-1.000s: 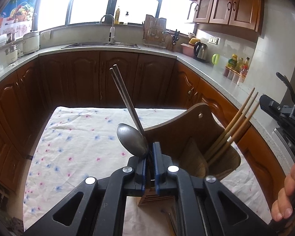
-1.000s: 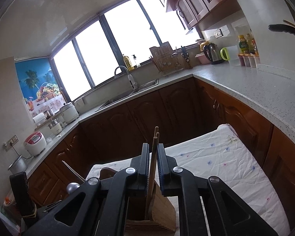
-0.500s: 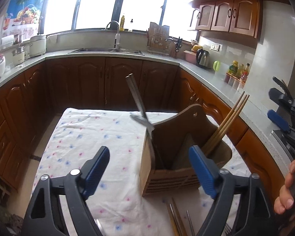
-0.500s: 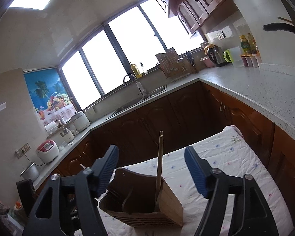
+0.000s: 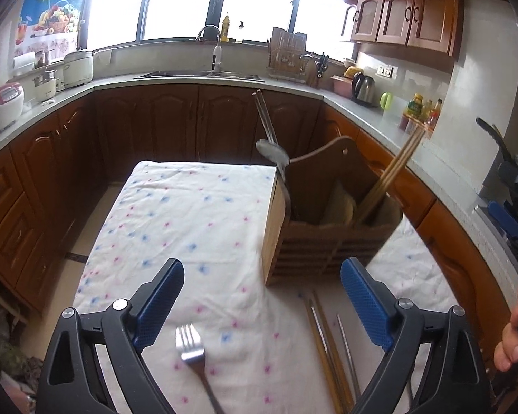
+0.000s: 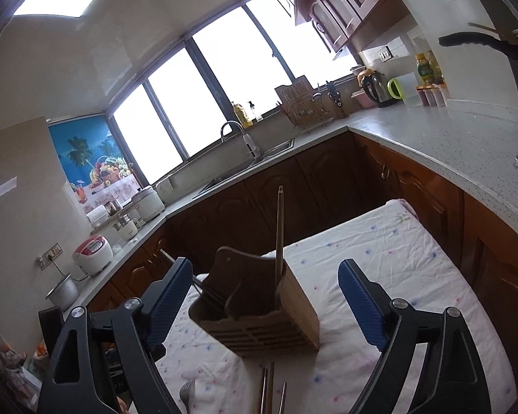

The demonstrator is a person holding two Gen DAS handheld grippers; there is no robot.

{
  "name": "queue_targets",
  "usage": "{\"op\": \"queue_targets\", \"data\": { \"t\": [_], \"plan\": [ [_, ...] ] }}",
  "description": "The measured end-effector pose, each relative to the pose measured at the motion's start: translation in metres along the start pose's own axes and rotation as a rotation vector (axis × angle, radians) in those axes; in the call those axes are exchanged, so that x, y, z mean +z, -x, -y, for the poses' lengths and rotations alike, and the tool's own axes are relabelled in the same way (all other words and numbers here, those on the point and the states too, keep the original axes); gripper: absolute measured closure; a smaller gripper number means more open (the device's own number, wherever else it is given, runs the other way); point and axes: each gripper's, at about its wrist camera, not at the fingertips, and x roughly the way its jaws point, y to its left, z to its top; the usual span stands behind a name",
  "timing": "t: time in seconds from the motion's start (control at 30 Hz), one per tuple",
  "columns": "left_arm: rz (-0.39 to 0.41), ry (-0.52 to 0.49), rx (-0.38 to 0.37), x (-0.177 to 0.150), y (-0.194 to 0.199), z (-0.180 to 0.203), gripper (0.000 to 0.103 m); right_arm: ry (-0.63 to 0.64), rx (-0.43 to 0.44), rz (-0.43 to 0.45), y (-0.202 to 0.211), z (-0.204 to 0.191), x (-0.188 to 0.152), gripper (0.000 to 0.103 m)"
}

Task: Organize utensils
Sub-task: 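Pull both tools back from the holder over the remaining utensils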

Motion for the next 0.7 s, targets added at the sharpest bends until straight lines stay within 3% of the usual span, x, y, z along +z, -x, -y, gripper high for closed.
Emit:
{"op": "queue_targets", "data": {
  "t": [0.3,0.7],
  "plan": [
    [0.015,-0.062,0.041,-0.022,0.036,0.01,0.009,0.054,-0.012,-0.05,0.03,-0.01,-0.032,0.01],
    [0.015,-0.086,0.033,-0.045,0.055,0.011,0.009,0.103,-0.044,-0.125,0.049,-0.014,-0.073,0.01]
  ]
}}
